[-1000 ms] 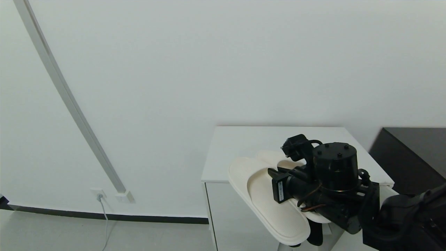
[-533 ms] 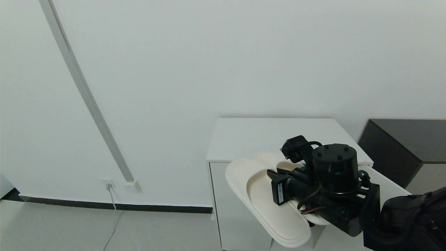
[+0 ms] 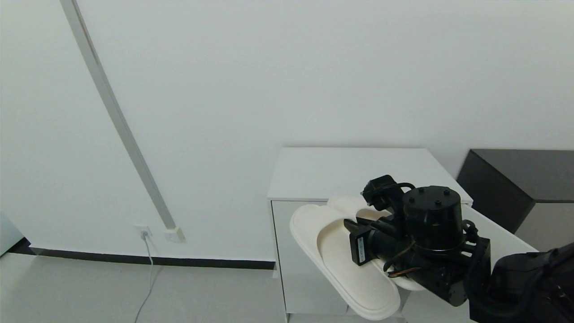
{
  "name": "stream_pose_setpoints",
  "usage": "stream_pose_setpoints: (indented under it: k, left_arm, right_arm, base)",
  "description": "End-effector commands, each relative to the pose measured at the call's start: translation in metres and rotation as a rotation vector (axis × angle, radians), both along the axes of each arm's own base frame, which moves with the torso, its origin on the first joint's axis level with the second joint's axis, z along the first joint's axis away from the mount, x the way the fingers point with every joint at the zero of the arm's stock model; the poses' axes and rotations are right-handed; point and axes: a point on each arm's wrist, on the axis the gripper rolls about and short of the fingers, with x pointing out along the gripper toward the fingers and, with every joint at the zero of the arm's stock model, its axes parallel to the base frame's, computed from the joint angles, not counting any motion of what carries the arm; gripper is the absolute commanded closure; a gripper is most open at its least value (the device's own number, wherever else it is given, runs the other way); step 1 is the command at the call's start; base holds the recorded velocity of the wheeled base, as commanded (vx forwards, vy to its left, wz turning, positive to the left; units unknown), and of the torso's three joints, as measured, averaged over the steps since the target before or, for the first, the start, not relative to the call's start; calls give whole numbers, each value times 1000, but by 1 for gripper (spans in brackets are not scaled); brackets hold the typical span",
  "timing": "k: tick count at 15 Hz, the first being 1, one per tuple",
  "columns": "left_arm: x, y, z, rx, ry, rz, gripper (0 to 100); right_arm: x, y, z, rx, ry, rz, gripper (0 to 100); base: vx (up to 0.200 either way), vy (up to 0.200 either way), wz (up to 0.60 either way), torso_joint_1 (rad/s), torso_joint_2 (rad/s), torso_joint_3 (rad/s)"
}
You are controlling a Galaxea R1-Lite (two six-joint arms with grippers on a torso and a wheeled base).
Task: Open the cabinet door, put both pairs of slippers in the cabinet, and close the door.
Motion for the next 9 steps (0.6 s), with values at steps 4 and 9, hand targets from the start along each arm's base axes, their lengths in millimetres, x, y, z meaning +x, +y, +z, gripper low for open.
stream_pose_setpoints:
  k: [4, 9]
  left_arm:
    - [0, 0, 0, 0, 1, -1, 100]
    - [0, 0, 0, 0, 1, -1, 100]
  right_arm:
    - [1, 1, -3, -7, 7, 1, 100]
    - [1, 2, -4, -8, 8, 2, 100]
  base:
    - [0, 0, 0, 0, 0, 0]
    - [0, -80, 0, 1, 1, 1]
